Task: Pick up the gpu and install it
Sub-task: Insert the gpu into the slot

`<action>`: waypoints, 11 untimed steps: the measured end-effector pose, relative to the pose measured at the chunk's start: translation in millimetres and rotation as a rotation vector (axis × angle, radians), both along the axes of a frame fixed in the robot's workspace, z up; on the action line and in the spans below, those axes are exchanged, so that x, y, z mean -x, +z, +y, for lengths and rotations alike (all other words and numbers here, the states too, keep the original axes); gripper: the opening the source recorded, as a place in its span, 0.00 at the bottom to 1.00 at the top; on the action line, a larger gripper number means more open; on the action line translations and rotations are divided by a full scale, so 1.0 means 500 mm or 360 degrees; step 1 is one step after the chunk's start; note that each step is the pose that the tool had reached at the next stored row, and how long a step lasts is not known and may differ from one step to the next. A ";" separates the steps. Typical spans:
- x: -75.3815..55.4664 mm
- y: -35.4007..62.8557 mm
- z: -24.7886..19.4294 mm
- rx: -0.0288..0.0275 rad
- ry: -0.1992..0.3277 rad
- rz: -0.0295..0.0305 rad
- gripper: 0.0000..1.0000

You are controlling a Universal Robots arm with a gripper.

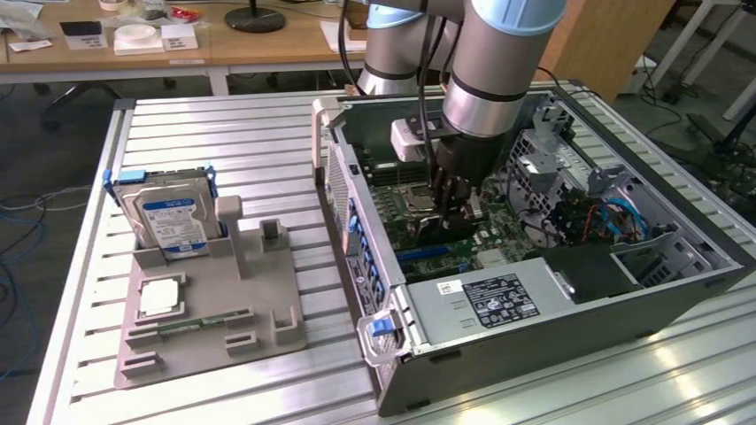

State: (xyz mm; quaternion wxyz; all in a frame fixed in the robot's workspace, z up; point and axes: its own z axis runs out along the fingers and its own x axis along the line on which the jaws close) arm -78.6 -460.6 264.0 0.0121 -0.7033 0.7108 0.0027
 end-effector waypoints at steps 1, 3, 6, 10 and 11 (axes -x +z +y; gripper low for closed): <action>0.000 0.000 0.0000 0.00000 0.0000 0.00000 0.27; 0.000 0.000 0.0000 0.00000 0.0000 0.00000 0.27; 0.000 0.000 0.0000 0.00000 0.0000 0.00000 0.27; 0.001 0.000 0.0003 -0.00001 0.0002 -0.00039 0.27; 0.002 0.000 0.0006 -0.00002 0.0005 -0.00092 0.27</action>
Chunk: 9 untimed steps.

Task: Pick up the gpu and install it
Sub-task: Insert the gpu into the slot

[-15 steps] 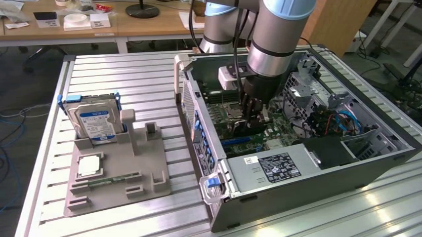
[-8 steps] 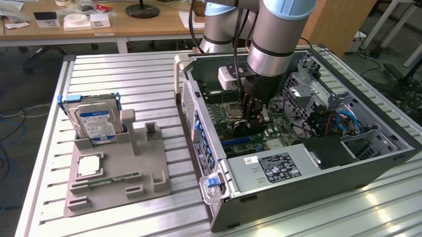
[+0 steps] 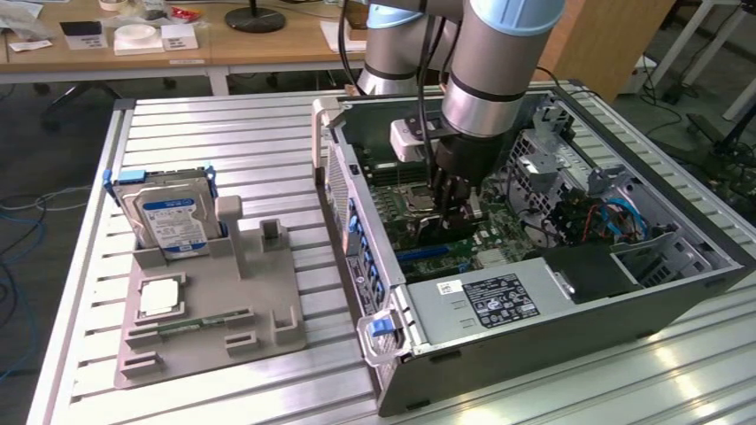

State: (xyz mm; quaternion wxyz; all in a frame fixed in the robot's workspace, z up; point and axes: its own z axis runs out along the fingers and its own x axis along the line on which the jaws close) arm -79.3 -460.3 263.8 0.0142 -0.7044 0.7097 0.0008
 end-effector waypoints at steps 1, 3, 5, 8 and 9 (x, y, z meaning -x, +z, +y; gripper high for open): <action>0.000 0.000 0.0001 -0.00001 0.0003 -0.00043 0.27; 0.001 0.000 0.0002 0.00001 0.0005 -0.00069 0.27; 0.001 0.000 0.0001 0.00003 0.0006 -0.00072 0.27; 0.005 0.000 0.0001 0.00005 0.0007 -0.00109 0.27; 0.006 0.000 0.0002 0.00001 0.0007 -0.00127 0.27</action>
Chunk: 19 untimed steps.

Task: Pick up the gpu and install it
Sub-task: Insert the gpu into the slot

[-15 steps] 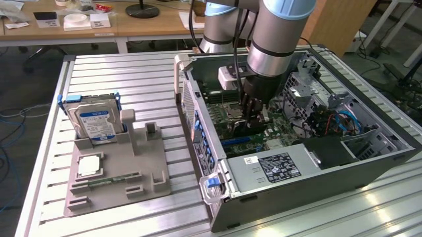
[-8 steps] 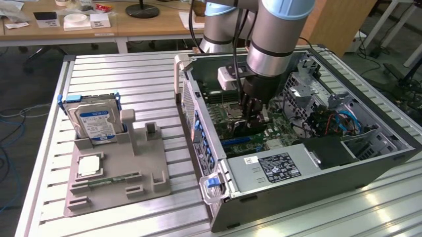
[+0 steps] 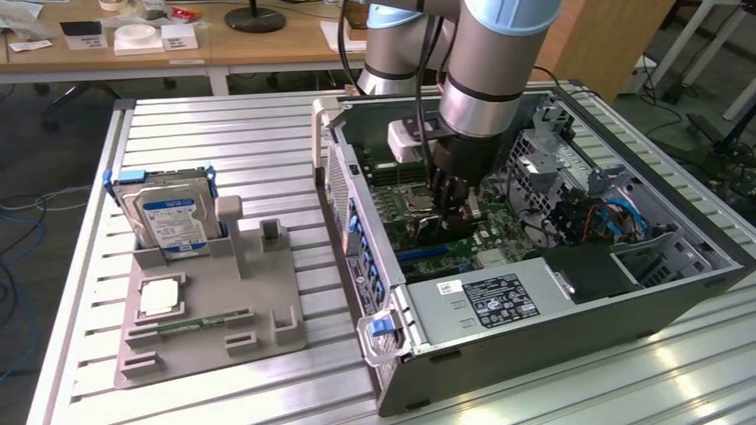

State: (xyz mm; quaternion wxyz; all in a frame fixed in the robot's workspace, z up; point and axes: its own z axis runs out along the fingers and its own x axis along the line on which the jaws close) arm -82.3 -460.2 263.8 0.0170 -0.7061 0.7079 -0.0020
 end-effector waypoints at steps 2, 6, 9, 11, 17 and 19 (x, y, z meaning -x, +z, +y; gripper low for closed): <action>0.000 0.000 0.0000 0.00000 0.0002 -0.00037 0.27; 0.000 0.000 -0.0001 0.00002 0.0003 -0.00055 0.27; -0.002 -0.001 -0.0002 0.00001 0.0002 -0.00055 0.27; -0.003 -0.001 0.0000 0.00001 0.0001 -0.00056 0.27; -0.004 -0.001 -0.0001 0.00003 -0.0020 -0.00055 0.27; -0.004 -0.001 -0.0001 0.00002 -0.0025 -0.00055 0.27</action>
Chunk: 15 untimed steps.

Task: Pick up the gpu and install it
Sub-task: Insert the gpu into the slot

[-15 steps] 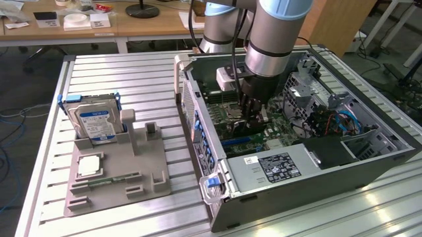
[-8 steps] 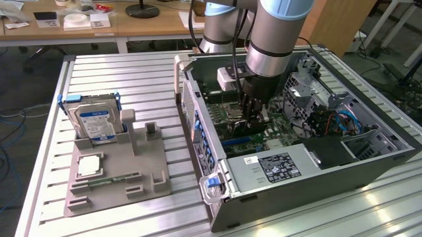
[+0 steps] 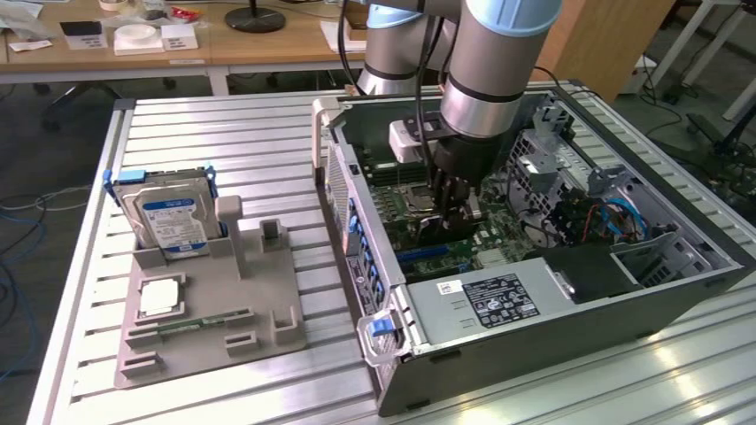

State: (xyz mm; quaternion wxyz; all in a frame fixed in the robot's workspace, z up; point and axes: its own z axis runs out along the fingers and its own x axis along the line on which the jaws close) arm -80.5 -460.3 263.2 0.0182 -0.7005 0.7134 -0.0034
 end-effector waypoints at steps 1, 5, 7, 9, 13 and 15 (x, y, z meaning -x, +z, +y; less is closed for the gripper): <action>0.000 0.000 0.0000 0.00000 0.0000 0.00000 0.27; 0.000 -0.002 -0.0003 0.00011 -0.0002 0.00001 0.27; 0.000 -0.005 -0.0005 0.00018 -0.0004 0.00005 0.27; 0.000 -0.007 -0.0005 0.00019 -0.0005 0.00005 0.27; 0.000 -0.008 -0.0006 0.00029 -0.0005 0.00007 0.27; 0.000 -0.011 -0.0003 0.00020 -0.0005 0.00003 0.27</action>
